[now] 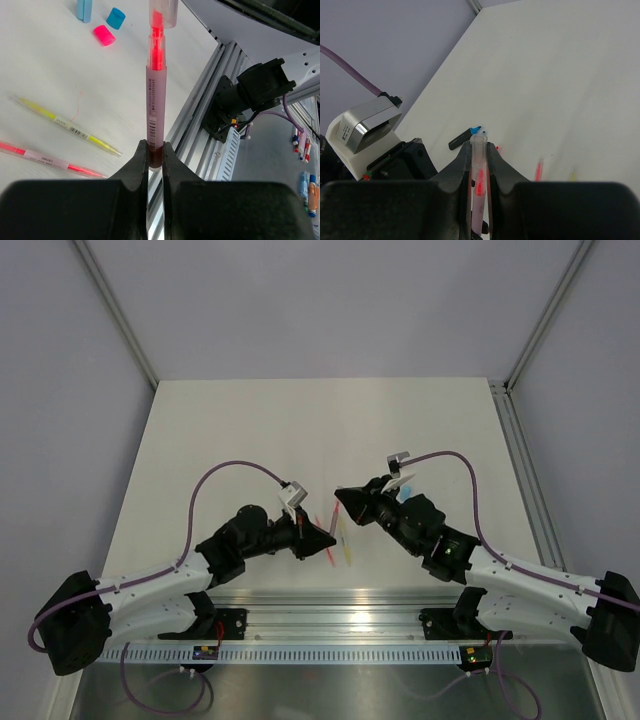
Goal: Insert the pens into the pen caps
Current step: Insert the pen cap onto the pen.
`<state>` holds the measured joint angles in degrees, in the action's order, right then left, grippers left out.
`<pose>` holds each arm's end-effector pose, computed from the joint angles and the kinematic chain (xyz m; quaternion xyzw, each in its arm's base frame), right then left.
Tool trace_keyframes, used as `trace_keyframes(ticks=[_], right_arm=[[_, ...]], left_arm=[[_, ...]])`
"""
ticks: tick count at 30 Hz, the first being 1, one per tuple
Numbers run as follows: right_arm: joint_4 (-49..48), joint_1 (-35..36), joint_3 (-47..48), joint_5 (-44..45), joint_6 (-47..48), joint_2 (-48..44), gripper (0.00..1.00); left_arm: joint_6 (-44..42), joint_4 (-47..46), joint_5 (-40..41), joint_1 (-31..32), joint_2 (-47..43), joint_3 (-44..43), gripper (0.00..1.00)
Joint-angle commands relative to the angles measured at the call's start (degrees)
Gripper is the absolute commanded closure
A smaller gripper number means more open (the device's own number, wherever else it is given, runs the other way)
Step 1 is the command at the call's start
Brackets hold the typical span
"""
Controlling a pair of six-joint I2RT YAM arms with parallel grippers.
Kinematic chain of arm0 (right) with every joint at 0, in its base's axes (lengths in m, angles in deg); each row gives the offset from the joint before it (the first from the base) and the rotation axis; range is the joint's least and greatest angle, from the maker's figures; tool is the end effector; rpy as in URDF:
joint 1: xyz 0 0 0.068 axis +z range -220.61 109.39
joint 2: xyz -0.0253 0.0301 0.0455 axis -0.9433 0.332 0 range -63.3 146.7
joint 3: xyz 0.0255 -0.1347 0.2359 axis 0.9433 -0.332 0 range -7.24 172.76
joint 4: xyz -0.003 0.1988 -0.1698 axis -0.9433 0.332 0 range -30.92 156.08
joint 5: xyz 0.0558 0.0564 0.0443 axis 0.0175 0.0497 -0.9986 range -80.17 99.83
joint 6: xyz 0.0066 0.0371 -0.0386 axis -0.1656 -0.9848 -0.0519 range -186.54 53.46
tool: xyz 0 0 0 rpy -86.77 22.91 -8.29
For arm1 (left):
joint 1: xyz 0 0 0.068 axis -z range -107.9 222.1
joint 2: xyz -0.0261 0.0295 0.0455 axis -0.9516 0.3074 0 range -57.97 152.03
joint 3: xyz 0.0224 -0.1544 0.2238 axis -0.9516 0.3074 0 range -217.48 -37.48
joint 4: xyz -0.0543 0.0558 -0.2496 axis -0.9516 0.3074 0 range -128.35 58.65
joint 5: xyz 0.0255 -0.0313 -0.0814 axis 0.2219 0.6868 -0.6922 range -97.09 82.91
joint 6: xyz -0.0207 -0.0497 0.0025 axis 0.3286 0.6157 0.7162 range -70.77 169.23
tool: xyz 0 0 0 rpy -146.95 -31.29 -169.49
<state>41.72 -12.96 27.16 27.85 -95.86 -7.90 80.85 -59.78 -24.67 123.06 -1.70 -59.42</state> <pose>0.1313 0.1867 0.2921 -0.0724 0.7246 0.3822 0.5689 0.1270 -0.1735 0.2203 0.2237 0.7459 -0.4962 0.3839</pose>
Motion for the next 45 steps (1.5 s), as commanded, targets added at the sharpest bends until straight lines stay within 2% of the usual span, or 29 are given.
trace_keyframes(ticks=[1, 13, 34, 37, 45], right_arm=[[-0.65, 1.5, -1.78, -1.5, 1.2, -2.04, 1.0], [-1.79, 1.59, -3.63, -0.62, 2.6, -5.21, 1.0], [0.93, 1.5, -2.58, -0.97, 5.33, -12.5, 1.0], [2.51, 1.5, -2.14, -1.58, 4.71, -12.86, 1.0], [8.75, 1.59, -2.66, -6.42, -5.3, -11.89, 1.0]], left_arm=[[1.17, -8.8, 0.27, -0.33, -0.11, -2.32, 1.0], [4.24, -10.21, -3.16, -0.16, 3.49, -5.31, 1.0], [5.3, -9.51, -4.04, 1.95, 5.78, -8.91, 1.0], [4.42, -8.37, -2.72, 2.04, 5.17, -9.27, 1.0], [3.36, -8.1, -0.79, 2.04, 4.99, -11.46, 1.0]])
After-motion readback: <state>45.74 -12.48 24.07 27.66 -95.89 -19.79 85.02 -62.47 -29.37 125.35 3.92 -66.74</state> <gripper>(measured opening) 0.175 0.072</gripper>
